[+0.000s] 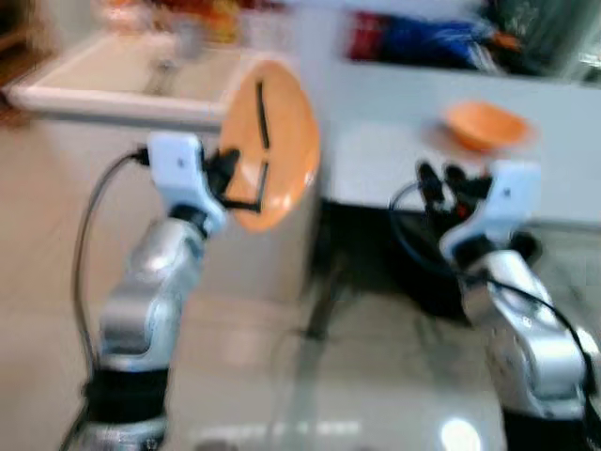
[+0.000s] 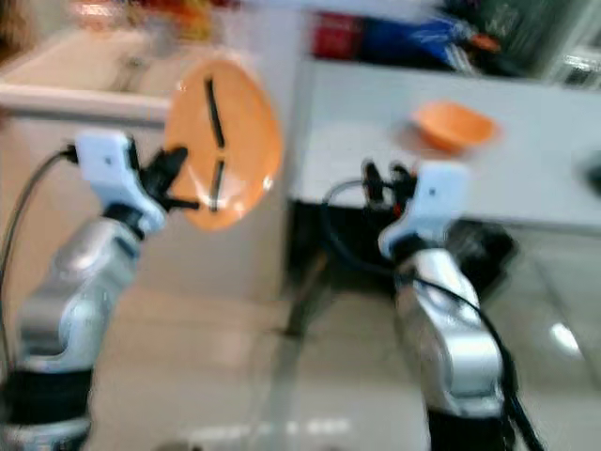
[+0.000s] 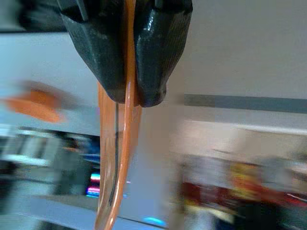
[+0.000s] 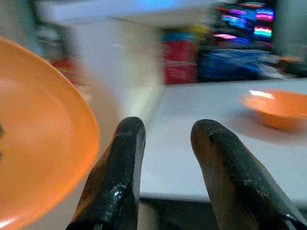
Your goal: Setting the table
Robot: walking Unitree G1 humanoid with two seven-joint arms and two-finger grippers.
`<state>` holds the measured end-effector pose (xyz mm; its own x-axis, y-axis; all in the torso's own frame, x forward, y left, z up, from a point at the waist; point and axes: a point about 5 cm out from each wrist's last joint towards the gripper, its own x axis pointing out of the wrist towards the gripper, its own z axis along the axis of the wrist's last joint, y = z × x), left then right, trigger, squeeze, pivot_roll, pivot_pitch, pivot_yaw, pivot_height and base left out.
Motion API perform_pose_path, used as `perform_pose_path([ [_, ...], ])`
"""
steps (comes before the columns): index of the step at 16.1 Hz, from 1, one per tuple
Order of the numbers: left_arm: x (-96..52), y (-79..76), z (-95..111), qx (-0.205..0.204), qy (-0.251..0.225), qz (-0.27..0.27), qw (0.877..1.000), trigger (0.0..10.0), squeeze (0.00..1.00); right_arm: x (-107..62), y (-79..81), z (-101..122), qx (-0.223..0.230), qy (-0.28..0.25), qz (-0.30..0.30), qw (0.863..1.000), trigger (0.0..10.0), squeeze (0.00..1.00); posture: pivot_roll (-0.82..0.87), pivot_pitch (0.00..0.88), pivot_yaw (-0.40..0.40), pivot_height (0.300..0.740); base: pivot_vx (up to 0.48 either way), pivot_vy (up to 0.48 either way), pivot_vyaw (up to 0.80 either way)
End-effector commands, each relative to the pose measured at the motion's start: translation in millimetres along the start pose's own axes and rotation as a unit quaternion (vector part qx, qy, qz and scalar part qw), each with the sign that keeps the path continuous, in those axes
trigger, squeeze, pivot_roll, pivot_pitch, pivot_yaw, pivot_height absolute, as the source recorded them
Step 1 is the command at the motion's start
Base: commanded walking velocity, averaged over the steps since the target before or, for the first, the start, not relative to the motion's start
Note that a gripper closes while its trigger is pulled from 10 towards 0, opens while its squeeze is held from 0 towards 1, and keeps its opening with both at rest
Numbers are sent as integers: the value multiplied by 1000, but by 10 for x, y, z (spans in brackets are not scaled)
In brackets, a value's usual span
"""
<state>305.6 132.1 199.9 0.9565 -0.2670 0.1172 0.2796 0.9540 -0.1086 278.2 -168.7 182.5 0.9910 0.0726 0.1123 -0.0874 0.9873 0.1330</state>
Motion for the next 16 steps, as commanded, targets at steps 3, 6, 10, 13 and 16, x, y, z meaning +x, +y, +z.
perform_pose_path([
  [3, 36, -61, 158, 5, -35, -20, 999, 10000, 0, 8, 2, 52, 11, -9, -4, 1000, 10000, 0, 39, 0, -31, 740, 0, -480, -719],
  [6, 43, -27, 148, 7, -37, 1, 999, 10000, 0, 9, 4, 58, 13, -6, 3, 1000, 10000, 0, 36, 0, -35, 740, 0, -477, 0],
  [10, 51, 8, 128, 28, -31, 6, 999, 10000, 0, 8, 20, 49, 12, -2, 11, 1000, 10000, 0, 37, 0, -37, 740, 0, 0, 0],
  [13, 45, -3, 128, 23, -36, 2, 999, 10000, 0, 11, 23, 38, 9, 1, 11, 1000, 10000, 0, 37, 0, -38, 740, 367, 0, 0],
  [16, 48, -4, 125, 23, -37, 3, 999, 10000, 0, 11, 23, 33, 7, 3, 14, 1000, 10000, 0, 39, 0, -41, 740, 430, 0, 0],
])
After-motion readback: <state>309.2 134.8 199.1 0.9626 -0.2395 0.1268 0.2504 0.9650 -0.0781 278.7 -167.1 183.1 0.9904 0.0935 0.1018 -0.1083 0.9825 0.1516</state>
